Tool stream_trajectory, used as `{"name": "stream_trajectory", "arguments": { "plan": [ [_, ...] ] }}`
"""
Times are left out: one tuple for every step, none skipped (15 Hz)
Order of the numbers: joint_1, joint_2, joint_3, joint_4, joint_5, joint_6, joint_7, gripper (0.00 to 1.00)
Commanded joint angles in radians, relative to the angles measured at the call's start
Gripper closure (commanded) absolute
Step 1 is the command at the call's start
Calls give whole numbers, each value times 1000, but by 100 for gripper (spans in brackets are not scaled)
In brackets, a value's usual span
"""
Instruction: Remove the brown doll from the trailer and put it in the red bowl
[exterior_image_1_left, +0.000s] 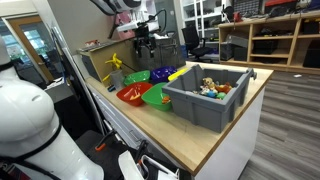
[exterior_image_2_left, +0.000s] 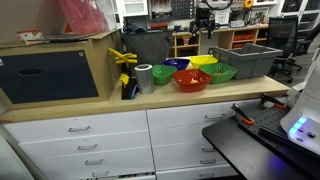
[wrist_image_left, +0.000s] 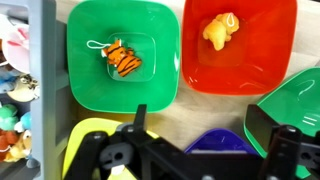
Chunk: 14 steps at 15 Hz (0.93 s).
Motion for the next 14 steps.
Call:
{"name": "stream_trajectory", "arguments": {
  "plan": [
    [-8, -47, -6, 55, 20, -118, -22, 0],
    [-7, -57, -5, 67, 22, -145, -22, 0],
    [-6, -65, -3, 79, 25, -169, -20, 0],
    [-6, -73, -2, 89, 31, -189, -22, 0],
    [-5, -81, -2, 99, 34, -209, -22, 0],
    [-3, -88, 0, 107, 37, -225, -20, 0],
    [-2, -96, 2, 116, 35, -243, -20, 0],
    [0, -103, 4, 122, 35, -259, -22, 0],
    [2, -110, 6, 129, 28, -273, -20, 0],
    [3, -116, 9, 138, 23, -288, -22, 0],
    [5, -122, 12, 146, 19, -301, -21, 0],
    [6, -130, 14, 153, 15, -314, -22, 0],
    [8, -137, 16, 158, 10, -322, -22, 0],
    [9, -144, 18, 163, 6, -331, -24, 0]
  ]
}}
